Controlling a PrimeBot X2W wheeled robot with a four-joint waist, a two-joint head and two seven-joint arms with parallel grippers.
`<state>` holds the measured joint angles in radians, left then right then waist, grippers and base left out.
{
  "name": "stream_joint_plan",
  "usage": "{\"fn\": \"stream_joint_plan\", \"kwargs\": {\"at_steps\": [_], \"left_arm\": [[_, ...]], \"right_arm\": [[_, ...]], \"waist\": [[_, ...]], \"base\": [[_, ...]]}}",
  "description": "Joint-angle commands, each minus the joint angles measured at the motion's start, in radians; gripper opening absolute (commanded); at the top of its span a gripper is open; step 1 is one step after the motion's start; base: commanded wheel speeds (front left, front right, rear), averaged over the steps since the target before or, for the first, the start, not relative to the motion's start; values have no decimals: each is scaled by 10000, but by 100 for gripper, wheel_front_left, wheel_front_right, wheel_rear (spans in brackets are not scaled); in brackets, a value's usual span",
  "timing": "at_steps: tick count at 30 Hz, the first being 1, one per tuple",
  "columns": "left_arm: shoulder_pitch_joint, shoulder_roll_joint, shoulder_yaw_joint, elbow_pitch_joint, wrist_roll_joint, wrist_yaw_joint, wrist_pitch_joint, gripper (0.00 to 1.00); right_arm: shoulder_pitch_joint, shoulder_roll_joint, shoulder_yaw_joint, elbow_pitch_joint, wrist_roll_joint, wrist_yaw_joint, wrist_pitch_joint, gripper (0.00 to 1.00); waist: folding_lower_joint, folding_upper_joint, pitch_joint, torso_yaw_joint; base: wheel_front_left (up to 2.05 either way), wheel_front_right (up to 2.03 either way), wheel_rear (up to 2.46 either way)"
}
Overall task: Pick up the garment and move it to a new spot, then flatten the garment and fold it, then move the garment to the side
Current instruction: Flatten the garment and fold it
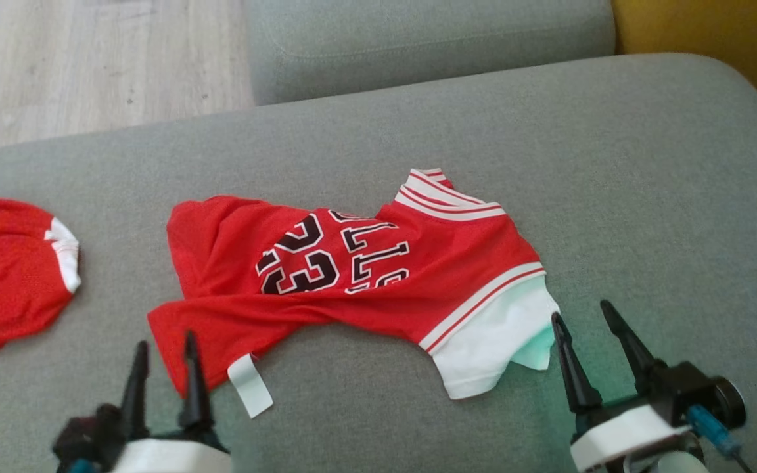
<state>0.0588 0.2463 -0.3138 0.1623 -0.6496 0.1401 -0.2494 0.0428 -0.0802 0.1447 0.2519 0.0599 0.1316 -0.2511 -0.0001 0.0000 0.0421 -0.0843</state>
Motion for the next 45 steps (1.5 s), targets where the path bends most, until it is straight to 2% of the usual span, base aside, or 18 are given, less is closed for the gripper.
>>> {"fn": "stream_joint_plan", "kwargs": {"at_steps": [1,4,8,16,21,30,45], "left_arm": [[-216,26,412,-531,398,51,-117,100],[276,-400,565,-968,1216,-49,-120,100],[889,-963,1077,-1168,1953,-443,-122,100],[1431,-1501,2158,-818,3615,-1349,-123,100],[1590,-1731,2748,-568,4332,-1714,-123,100],[1727,-1861,3120,69,5172,-1889,-123,100],[1630,-1945,3318,251,5258,-2146,-124,100]], "right_arm": [[-95,-87,149,-342,-77,-9,-107,100],[-29,-84,48,-353,-125,-9,-107,100],[59,-49,-69,-373,-191,-9,-107,100],[249,82,-308,-322,-295,-9,-107,100],[347,188,-436,-298,-276,-9,-107,100],[423,273,-632,22,-177,-9,-107,100],[325,295,-641,300,-229,-9,-107,100]], "waist": [[1,0,-41,31],[1,0,-122,67],[1,0,-222,119],[1,0,-391,375],[1,0,-467,468],[1,0,-591,633],[1,0,-672,854]], "base": [[0,0,0],[0,0,0],[0,0,0],[0,0,0],[0,0,0],[0,0,0],[0,0,0]]}}
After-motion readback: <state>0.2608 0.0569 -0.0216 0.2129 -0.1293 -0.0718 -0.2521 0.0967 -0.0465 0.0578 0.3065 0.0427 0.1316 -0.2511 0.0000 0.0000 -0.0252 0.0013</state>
